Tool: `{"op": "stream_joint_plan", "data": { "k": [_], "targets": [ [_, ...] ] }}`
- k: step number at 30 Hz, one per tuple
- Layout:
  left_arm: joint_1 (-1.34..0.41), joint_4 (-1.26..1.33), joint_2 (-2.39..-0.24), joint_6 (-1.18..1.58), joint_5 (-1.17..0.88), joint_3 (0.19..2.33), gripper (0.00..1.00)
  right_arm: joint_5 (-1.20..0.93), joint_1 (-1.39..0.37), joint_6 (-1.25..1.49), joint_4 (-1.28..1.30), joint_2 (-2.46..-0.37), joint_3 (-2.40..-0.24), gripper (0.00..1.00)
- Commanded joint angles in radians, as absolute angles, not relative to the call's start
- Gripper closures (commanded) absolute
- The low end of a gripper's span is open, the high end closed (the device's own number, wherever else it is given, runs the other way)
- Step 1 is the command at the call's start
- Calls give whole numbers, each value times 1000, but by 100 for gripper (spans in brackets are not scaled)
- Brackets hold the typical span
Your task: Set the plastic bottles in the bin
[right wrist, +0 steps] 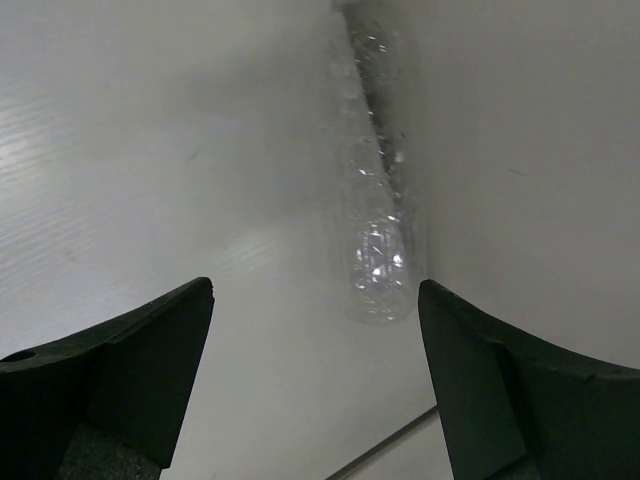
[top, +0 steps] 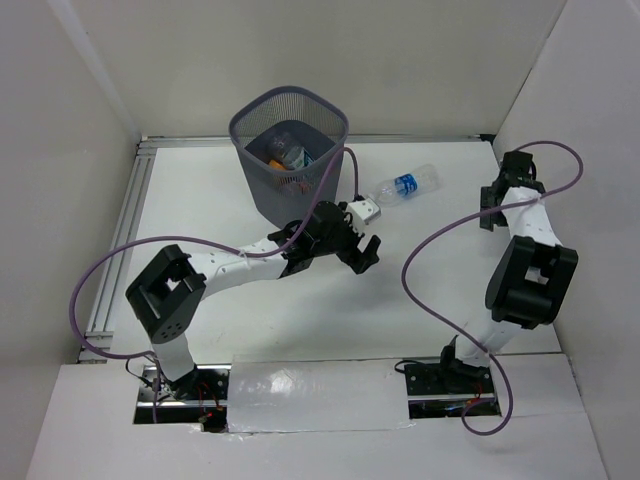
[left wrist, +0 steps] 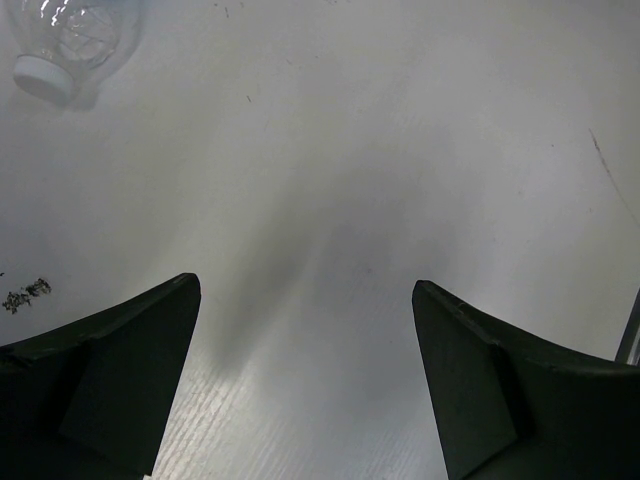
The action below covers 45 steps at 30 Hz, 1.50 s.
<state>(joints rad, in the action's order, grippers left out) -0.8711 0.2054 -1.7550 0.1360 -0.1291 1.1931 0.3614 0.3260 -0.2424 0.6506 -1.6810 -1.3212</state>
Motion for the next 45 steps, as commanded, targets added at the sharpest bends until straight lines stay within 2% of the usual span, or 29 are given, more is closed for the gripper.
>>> {"op": "stream_joint_plan", "data": {
  "k": [1, 9, 21, 30, 38, 45],
  "targets": [
    [-868, 247, -1744, 147, -158, 1203, 0, 433, 353, -268, 534, -1601, -1283, 10],
    [-877, 238, -1733, 147, -158, 1184, 0, 433, 449, -268, 465, -1620, -1198, 10],
    [-887, 256, -1715, 167, -149, 1147, 0, 433, 459, -287, 474, -1641, -1220, 5],
    [-887, 256, -1706, 167, -149, 1129, 0, 419, 459, -278, 520, -1632, -1253, 10],
    [-887, 290, -1677, 167, -140, 1095, 0, 292, 529, -267, 606, -1586, -1279, 14],
    [-887, 290, -1677, 167, -140, 1086, 0, 249, 572, -276, 583, -1575, -1212, 15]
  ]
}}
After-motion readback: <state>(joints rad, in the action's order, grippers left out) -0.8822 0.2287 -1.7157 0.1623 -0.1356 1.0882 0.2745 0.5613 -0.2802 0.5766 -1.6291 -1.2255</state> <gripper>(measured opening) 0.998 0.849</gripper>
